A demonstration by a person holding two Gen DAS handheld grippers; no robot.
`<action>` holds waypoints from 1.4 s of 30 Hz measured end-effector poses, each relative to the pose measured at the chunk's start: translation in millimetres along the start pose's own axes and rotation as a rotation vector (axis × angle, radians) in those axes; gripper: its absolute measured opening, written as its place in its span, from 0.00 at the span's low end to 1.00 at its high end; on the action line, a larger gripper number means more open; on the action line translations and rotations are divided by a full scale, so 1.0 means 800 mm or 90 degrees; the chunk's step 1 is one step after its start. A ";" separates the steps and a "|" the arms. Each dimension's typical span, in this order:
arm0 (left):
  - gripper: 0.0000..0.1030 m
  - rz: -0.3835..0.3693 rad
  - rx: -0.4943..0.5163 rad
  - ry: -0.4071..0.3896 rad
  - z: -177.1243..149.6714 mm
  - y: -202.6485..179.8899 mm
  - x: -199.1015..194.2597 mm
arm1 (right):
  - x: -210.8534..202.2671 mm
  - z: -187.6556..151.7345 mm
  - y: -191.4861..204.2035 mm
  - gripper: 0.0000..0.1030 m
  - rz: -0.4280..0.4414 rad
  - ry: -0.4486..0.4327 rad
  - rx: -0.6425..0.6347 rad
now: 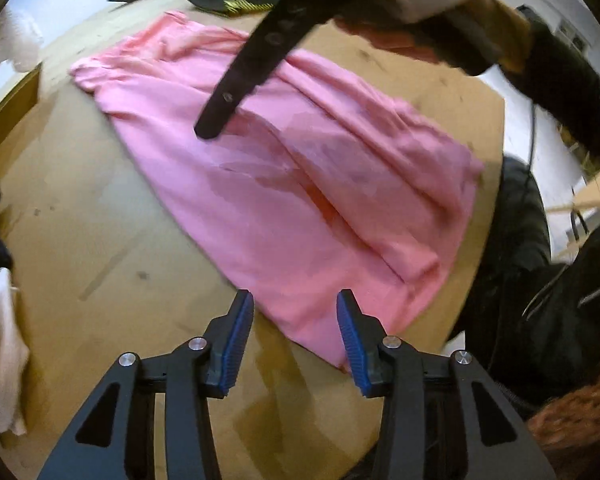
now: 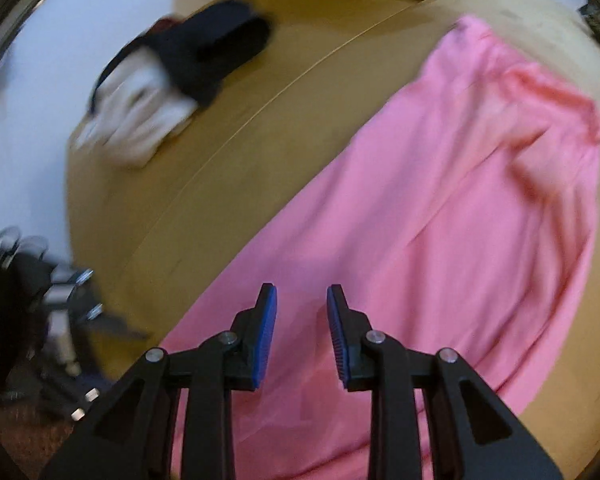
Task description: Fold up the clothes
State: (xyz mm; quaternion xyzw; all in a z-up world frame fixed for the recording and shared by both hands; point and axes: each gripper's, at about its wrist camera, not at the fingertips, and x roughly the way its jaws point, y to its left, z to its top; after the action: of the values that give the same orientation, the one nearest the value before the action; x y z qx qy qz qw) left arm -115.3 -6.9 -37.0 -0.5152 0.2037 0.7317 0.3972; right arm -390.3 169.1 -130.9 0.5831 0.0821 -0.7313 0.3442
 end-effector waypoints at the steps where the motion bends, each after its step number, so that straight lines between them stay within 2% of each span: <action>1: 0.40 0.009 0.004 -0.004 -0.005 -0.006 0.000 | 0.002 -0.015 0.011 0.25 0.007 0.008 -0.002; 5: 0.41 -0.034 0.024 0.026 -0.042 -0.045 -0.016 | 0.000 -0.049 0.032 0.26 -0.057 0.017 -0.037; 6: 0.41 -0.023 0.032 0.033 -0.050 -0.052 -0.021 | -0.005 -0.056 0.030 0.26 -0.080 0.018 -0.030; 9: 0.41 0.005 0.022 0.020 -0.061 -0.057 -0.041 | -0.030 -0.076 0.033 0.26 -0.085 -0.006 -0.016; 13: 0.43 0.027 0.002 -0.037 -0.038 -0.048 -0.058 | -0.057 -0.124 0.039 0.26 -0.057 -0.044 0.019; 15: 0.44 0.020 0.023 -0.055 -0.026 -0.053 -0.057 | -0.065 -0.150 0.045 0.26 -0.040 -0.054 0.045; 16: 0.45 0.018 0.029 -0.055 -0.022 -0.053 -0.054 | -0.063 -0.160 0.046 0.26 -0.042 -0.053 0.053; 18: 0.45 0.007 -0.009 -0.038 -0.014 -0.038 -0.041 | -0.058 -0.180 0.046 0.26 -0.058 -0.053 0.069; 21: 0.44 -0.014 -0.069 -0.017 -0.033 -0.023 -0.041 | -0.062 -0.221 0.034 0.26 -0.083 -0.075 0.120; 23: 0.45 -0.010 -0.086 -0.008 -0.041 -0.021 -0.040 | -0.073 -0.251 0.024 0.35 -0.116 -0.096 0.162; 25: 0.45 -0.012 -0.093 -0.004 -0.044 -0.021 -0.038 | -0.077 -0.278 0.015 0.37 -0.165 -0.104 0.195; 26: 0.45 -0.011 -0.095 -0.002 -0.043 -0.021 -0.035 | -0.078 -0.288 0.012 0.37 -0.169 -0.104 0.205; 33: 0.45 -0.008 -0.098 0.007 -0.034 -0.021 -0.022 | -0.078 -0.306 0.022 0.37 -0.183 -0.106 0.201; 36: 0.41 -0.022 -0.101 -0.001 -0.032 -0.016 -0.022 | -0.080 -0.305 0.030 0.37 -0.196 -0.111 0.183; 37: 0.33 -0.027 -0.099 -0.005 -0.033 -0.015 -0.022 | -0.079 -0.305 0.033 0.36 -0.201 -0.113 0.172; 38: 0.20 -0.032 -0.098 -0.009 -0.033 -0.013 -0.022 | -0.078 -0.304 0.035 0.33 -0.202 -0.115 0.163; 39: 0.15 -0.043 -0.101 -0.013 -0.033 -0.011 -0.022 | -0.076 -0.303 0.038 0.27 -0.201 -0.118 0.153; 40: 0.11 -0.051 -0.104 -0.016 -0.033 -0.009 -0.023 | -0.077 -0.303 0.037 0.11 -0.188 -0.119 0.153; 42: 0.09 -0.068 -0.111 -0.023 -0.033 -0.005 -0.025 | -0.077 -0.299 0.033 0.09 -0.148 -0.119 0.169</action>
State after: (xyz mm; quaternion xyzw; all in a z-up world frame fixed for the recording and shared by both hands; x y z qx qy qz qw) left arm -93.2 -30.6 -28.6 -0.5446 0.1046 0.7337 0.3927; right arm -178.8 299.3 -141.1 0.5393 0.0194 -0.8215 0.1841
